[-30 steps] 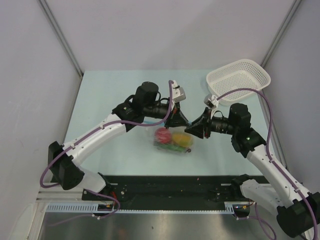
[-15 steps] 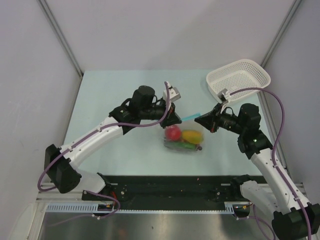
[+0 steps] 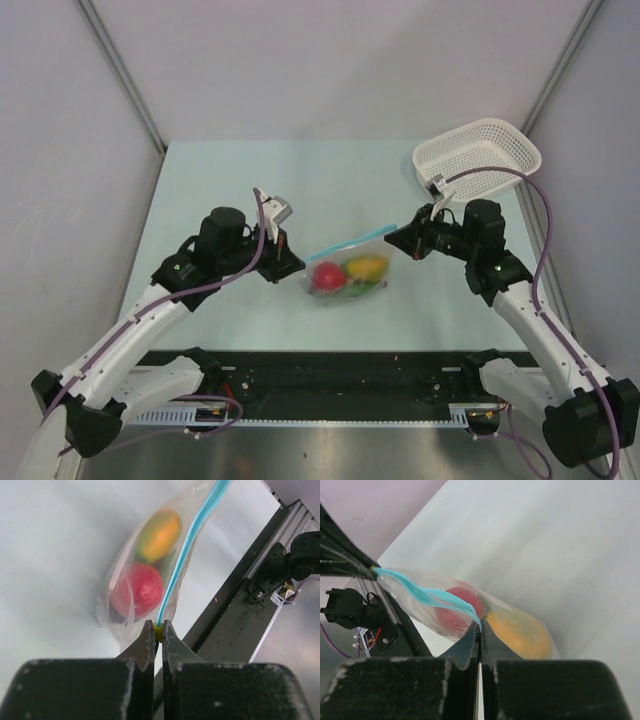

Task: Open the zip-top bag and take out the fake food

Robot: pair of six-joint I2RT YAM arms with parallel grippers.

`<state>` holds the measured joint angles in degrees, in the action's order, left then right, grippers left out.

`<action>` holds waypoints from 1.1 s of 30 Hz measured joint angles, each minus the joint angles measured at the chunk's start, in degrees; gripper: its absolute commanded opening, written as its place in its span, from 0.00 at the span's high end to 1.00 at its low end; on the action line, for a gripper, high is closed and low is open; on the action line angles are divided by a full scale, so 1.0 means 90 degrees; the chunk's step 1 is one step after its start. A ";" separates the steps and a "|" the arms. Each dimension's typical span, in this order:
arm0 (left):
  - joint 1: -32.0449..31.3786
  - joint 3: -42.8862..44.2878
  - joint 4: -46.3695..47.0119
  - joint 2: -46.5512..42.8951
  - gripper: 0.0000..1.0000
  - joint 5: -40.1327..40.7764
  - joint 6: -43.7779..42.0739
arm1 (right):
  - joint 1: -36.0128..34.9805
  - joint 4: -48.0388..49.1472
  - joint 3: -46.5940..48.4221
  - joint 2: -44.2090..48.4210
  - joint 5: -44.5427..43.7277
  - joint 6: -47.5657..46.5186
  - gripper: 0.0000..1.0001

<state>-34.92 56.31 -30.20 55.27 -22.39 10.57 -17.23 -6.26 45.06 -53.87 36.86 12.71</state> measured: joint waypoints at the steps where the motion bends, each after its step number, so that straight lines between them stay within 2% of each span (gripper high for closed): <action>1: 0.0010 -0.0090 -0.0090 -0.0117 1.00 0.0010 0.0049 | -0.0015 0.0024 0.0056 -0.0146 0.0002 0.0044 1.00; 7: 0.0068 -0.0355 -0.0692 -0.0896 1.00 0.0219 0.0219 | -0.0066 0.0158 0.0821 -0.1343 -0.0005 0.0112 1.00; 15: 0.0109 -0.0491 -0.0731 -0.1115 1.00 -0.0034 0.0491 | -0.0534 -0.0078 0.2356 -0.2868 -0.0032 0.0102 0.99; 17: 0.0107 -0.0515 -0.0610 -0.1078 1.00 -0.0209 0.0612 | -0.0607 -0.0381 0.2633 -0.3060 -0.0107 0.0163 0.79; 19: 0.0044 -0.0515 -0.0376 -0.0969 1.00 -0.0379 0.0782 | -0.0639 -0.0818 0.3011 -0.3262 -0.0228 0.0347 0.65; 21: -0.0097 -0.0512 -0.0068 -0.0753 1.00 -0.0464 0.0952 | -0.0614 -0.1365 0.3240 -0.3334 -0.0389 0.0590 0.60; 25: -0.0534 -0.0512 0.0593 -0.0211 1.00 -0.0573 0.1282 | -0.0420 -0.2465 0.3276 -0.3213 -0.0682 0.1061 0.38; 30: -0.0869 -0.0527 0.1173 0.0097 1.00 -0.0678 0.1620 | -0.0010 -0.3538 0.3130 -0.2586 -0.0935 0.1651 0.22; 31: -0.0899 -0.0534 0.1253 0.0102 1.00 -0.0704 0.1659 | 0.0032 -0.3643 0.3079 -0.2441 -0.0945 0.1724 0.16; 33: -0.0942 -0.0537 0.1392 0.0114 1.00 -0.0738 0.1719 | 0.0049 -0.3747 0.2907 -0.2098 -0.0908 0.1926 0.13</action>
<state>-43.40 51.48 -17.67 56.29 -29.04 26.04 -16.80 -39.99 71.22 -72.75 28.69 30.04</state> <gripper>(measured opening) 0.026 0.814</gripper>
